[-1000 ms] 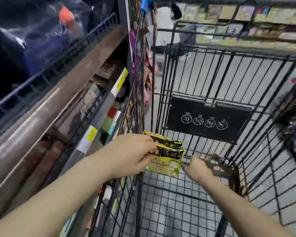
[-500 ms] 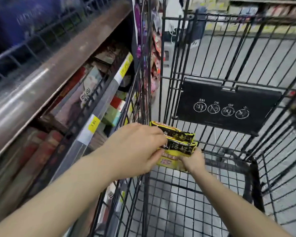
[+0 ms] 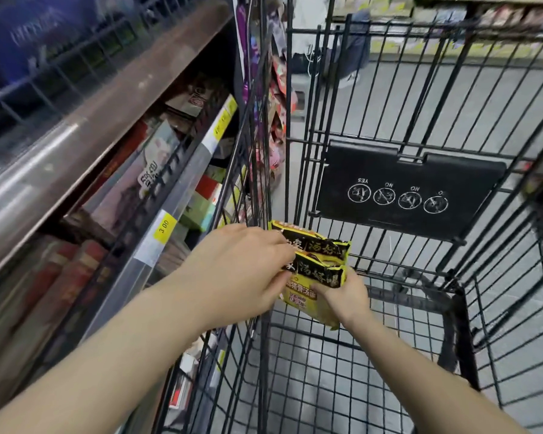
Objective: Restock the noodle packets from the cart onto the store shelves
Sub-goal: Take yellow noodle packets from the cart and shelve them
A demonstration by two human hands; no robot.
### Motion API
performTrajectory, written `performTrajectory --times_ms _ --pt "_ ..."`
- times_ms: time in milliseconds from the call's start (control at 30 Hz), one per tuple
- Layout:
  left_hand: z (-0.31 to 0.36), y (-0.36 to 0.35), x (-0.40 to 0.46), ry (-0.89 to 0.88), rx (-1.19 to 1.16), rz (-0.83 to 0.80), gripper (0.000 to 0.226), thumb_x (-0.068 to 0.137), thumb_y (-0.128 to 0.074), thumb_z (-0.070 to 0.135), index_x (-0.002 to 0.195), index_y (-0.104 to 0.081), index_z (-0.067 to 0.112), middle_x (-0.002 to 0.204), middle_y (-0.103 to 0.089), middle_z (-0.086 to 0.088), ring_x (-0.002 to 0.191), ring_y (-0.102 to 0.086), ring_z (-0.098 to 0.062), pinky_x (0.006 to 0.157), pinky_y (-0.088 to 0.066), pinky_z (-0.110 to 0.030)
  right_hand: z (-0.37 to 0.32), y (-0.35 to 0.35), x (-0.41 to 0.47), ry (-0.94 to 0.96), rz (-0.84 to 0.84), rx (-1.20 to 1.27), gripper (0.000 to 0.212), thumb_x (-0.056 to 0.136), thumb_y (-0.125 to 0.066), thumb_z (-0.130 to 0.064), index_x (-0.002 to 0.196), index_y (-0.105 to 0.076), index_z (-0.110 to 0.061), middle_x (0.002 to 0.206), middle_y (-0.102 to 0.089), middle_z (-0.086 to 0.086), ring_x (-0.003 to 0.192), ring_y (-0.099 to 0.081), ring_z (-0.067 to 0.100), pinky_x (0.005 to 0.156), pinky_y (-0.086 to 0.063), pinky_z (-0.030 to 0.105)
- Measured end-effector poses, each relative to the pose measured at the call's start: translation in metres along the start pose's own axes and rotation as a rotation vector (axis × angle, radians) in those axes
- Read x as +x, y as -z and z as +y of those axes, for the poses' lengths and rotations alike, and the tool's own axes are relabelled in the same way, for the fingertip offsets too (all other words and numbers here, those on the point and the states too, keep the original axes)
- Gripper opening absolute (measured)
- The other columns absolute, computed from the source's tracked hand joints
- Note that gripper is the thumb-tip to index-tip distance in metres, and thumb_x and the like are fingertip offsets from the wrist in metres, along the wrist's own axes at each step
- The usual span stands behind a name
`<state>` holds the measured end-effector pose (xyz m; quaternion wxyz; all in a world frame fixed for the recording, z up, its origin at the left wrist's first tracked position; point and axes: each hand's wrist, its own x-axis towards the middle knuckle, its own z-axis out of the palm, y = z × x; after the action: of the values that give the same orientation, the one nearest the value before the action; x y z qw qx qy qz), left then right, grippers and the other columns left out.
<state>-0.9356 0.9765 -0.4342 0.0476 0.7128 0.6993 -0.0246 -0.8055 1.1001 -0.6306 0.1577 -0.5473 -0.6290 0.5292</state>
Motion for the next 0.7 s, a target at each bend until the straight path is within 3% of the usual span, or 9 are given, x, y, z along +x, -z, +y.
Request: performTrajectory --times_ms 100,300,367,433,567,633,700 --pt "0.007 0.004 0.004 0.073 -0.013 -0.059 0.035 0.095 -0.033 0.039 0.118 -0.054 0.025 0.117 -0.056 0.010 0.109 -0.055 -0.013 0.093 -0.043 -0.032 -0.010 0.017 -0.009 0.008 0.056 -0.031 0.031 0.076 -0.076 -0.017 0.099 -0.055 -0.021 0.087 -0.061 -0.008 0.088 -0.060 0.016 0.081 -0.049 0.030" --pt "0.014 -0.017 0.037 0.326 -0.268 -0.261 0.038 0.093 -0.042 0.037 0.122 -0.049 0.015 0.124 -0.054 -0.003 0.114 -0.053 -0.022 0.095 -0.045 -0.042 -0.050 0.087 -0.031 0.027 0.129 -0.068 0.023 0.076 -0.077 -0.021 0.090 -0.058 -0.018 0.077 -0.062 -0.008 0.077 -0.061 0.018 0.066 -0.048 0.028" --pt "0.011 -0.032 0.053 0.405 -0.346 -0.341 0.040 0.091 -0.046 0.034 0.122 -0.049 0.008 0.124 -0.055 -0.010 0.113 -0.053 -0.026 0.095 -0.045 -0.038 -0.061 0.111 -0.039 0.033 0.157 -0.059 0.021 0.075 -0.077 -0.020 0.087 -0.060 -0.018 0.078 -0.065 -0.007 0.073 -0.063 0.015 0.060 -0.048 0.026" --pt "0.012 -0.042 0.068 0.500 -0.467 -0.376 0.038 0.091 -0.050 0.027 0.120 -0.050 0.003 0.112 -0.057 -0.013 0.104 -0.056 -0.027 0.083 -0.045 -0.027 -0.070 0.132 -0.046 0.044 0.182 -0.038 0.023 0.075 -0.078 -0.020 0.088 -0.059 -0.020 0.079 -0.065 -0.009 0.071 -0.061 0.008 0.057 -0.046 0.024" --pt "0.013 -0.073 0.093 0.707 -0.758 -0.329 0.033 0.090 -0.050 0.014 0.119 -0.048 0.000 0.085 -0.054 -0.009 0.071 -0.051 -0.023 0.047 -0.033 -0.023 -0.083 0.165 -0.057 0.043 0.192 -0.025 0.028 0.073 -0.079 -0.022 0.094 -0.060 -0.018 0.085 -0.068 -0.009 0.077 -0.066 0.012 0.072 -0.055 0.035" --pt "0.014 -0.092 0.105 0.776 -0.821 -0.282 0.030 0.090 -0.050 0.012 0.118 -0.047 0.001 0.088 -0.056 -0.011 0.081 -0.055 -0.026 0.051 -0.035 -0.024 -0.085 0.175 -0.060 0.060 0.201 0.003 0.025 0.074 -0.078 -0.020 0.092 -0.061 -0.019 0.085 -0.068 -0.009 0.078 -0.066 0.011 0.069 -0.054 0.031" --pt "0.013 -0.112 0.113 0.858 -0.852 -0.238 0.026 0.091 -0.050 0.011 0.111 -0.048 -0.006 0.091 -0.051 -0.011 0.094 -0.055 -0.027 0.067 -0.036 -0.023 -0.084 0.180 -0.060 0.091 0.226 0.004 0.023 0.074 -0.078 -0.019 0.089 -0.062 -0.021 0.081 -0.066 -0.013 0.075 -0.063 0.005 0.061 -0.048 0.023"
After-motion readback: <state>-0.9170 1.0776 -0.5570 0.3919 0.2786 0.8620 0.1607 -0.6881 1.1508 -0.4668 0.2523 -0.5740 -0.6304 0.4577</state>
